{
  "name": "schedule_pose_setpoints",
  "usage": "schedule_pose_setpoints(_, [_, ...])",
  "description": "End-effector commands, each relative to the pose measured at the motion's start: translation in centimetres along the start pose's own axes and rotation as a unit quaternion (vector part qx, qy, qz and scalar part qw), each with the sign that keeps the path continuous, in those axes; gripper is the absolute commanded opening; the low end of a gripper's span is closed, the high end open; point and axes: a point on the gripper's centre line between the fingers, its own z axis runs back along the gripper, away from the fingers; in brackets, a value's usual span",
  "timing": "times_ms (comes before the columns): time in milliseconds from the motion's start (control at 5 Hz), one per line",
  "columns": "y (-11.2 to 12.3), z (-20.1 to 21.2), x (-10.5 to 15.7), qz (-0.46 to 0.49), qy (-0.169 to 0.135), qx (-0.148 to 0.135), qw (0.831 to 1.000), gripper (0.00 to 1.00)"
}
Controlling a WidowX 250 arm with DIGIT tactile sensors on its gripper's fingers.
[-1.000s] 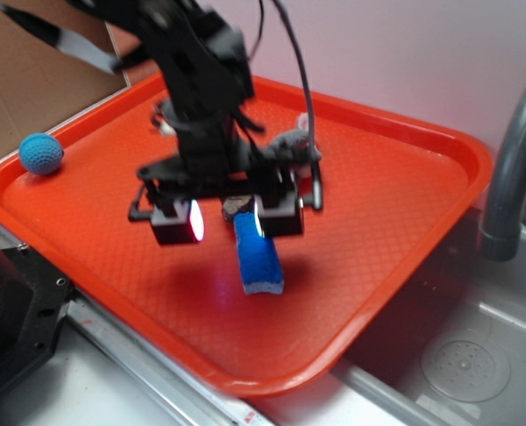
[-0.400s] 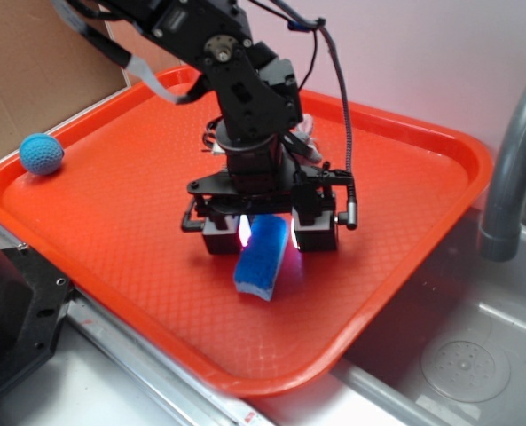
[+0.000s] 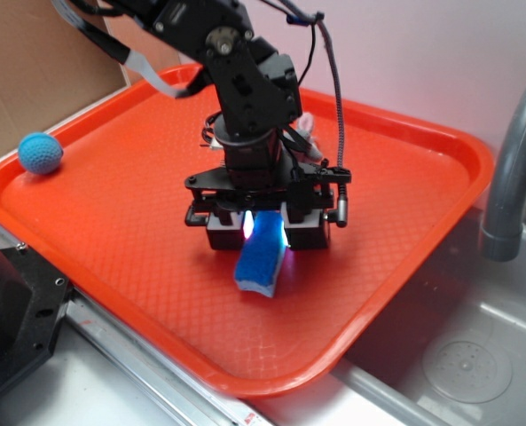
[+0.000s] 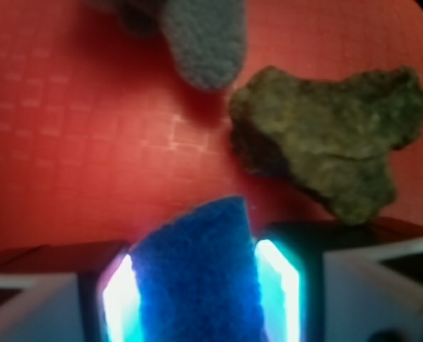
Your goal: Grab the blue sponge.
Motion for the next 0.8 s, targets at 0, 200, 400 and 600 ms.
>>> schedule_pose_setpoints(0, [1.0, 10.5, 1.6, -0.152, -0.003, -0.017, 0.988, 0.00])
schedule_pose_setpoints(200, [2.9, 14.4, 1.5, -0.228, -0.015, -0.022, 0.973, 0.00])
schedule_pose_setpoints(400, [4.6, 16.0, 1.9, -0.283, -0.031, -0.020, 0.959, 0.00])
schedule_pose_setpoints(600, [5.8, 16.0, 2.6, -0.289, -0.044, -0.033, 0.956, 0.00])
